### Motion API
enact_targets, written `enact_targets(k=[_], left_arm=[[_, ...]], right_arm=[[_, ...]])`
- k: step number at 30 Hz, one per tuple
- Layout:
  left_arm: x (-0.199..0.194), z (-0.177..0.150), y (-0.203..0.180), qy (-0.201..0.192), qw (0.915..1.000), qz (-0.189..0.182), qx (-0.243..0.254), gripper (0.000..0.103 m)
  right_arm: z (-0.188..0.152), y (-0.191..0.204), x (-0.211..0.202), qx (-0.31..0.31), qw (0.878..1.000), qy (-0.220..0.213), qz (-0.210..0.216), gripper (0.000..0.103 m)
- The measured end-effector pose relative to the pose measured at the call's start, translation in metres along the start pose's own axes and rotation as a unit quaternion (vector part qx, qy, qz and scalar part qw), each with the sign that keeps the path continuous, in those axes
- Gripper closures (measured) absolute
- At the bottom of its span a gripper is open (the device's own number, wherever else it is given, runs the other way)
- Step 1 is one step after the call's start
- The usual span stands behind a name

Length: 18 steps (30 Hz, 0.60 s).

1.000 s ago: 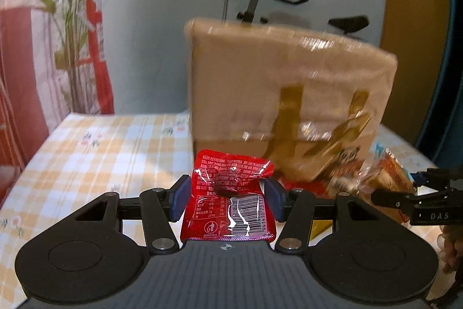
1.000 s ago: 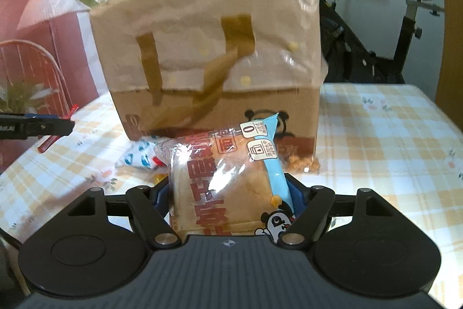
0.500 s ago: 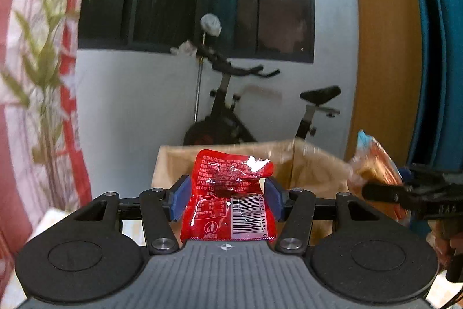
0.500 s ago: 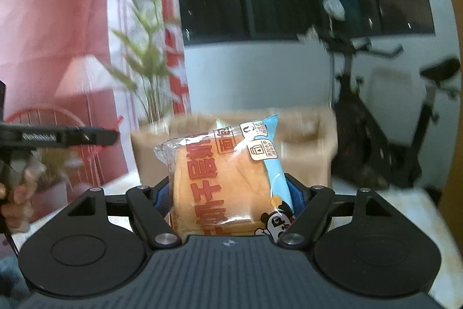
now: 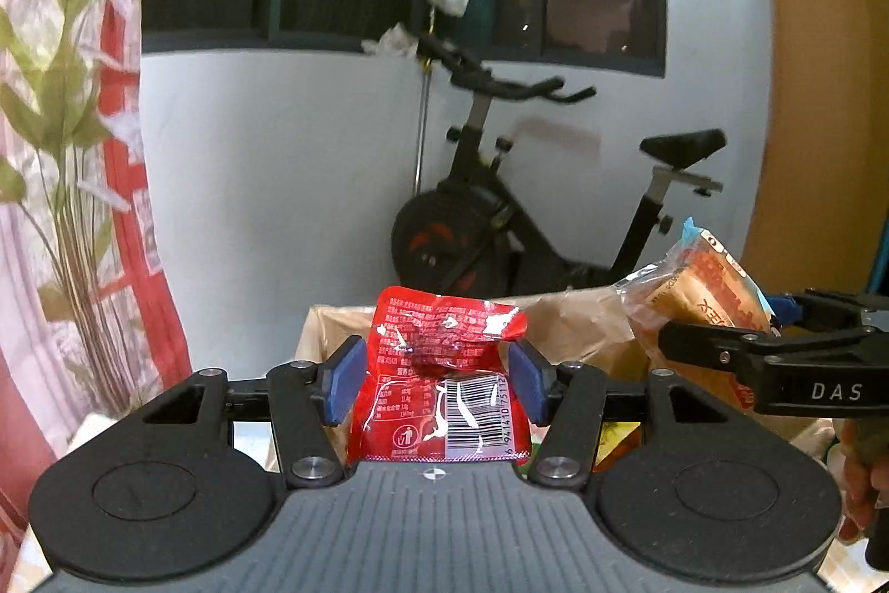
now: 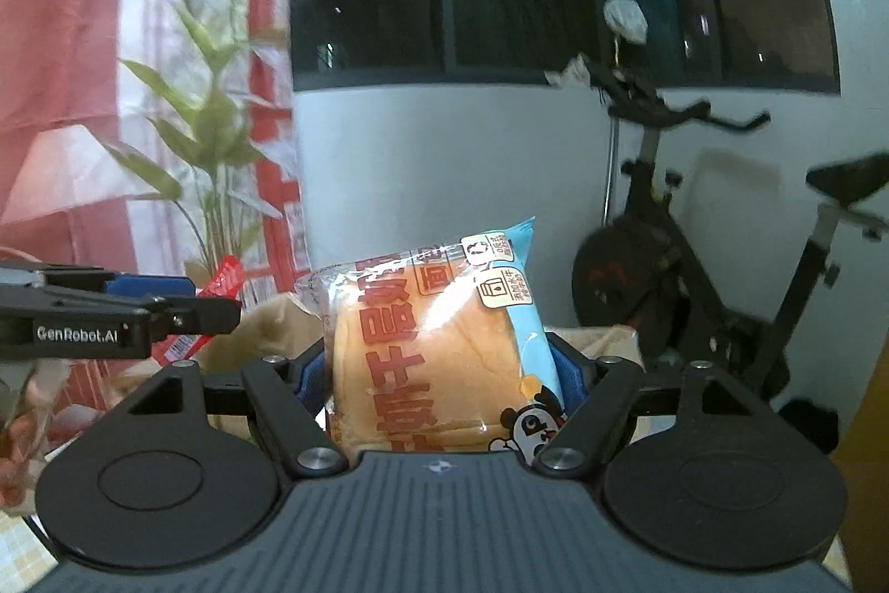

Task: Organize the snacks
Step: 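Carry the red packet and bread bun over the box and open both tools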

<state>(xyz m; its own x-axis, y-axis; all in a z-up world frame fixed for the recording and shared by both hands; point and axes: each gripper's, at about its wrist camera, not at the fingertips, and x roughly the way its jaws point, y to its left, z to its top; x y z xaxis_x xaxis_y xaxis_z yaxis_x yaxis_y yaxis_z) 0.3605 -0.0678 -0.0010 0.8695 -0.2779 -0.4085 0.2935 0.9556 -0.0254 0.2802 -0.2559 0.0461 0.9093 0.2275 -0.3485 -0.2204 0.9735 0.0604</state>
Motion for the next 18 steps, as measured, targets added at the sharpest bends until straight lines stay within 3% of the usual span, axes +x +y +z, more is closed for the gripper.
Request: enact_targets(k=[4,8,10,18], left_arm=[[0.006,-0.006,0.004,0.016,0.9997,-0.016,0.005,0.041],[0.004,-0.011,0.004,0.016,0.9997,-0.008,0.017,0.029],[0.001,-0.012,0.006,0.016,0.9998,-0.008,0.009,0.029],[-0.027,-0.012,0.013,0.010,0.9999,-0.010,-0.009,0.029]], right_arm=[[-0.006,-0.008,0.021,0.021,0.999,0.029,-0.008,0.026],[-0.010,-0.010,0.026,0.017,0.998,0.052,-0.008,0.022],[-0.009,-0.010,0.022,0.011,0.999,0.043,-0.001,0.010],[-0.005,-0.005,-0.002,0.011,1.000,0.017,0.003,0.008]])
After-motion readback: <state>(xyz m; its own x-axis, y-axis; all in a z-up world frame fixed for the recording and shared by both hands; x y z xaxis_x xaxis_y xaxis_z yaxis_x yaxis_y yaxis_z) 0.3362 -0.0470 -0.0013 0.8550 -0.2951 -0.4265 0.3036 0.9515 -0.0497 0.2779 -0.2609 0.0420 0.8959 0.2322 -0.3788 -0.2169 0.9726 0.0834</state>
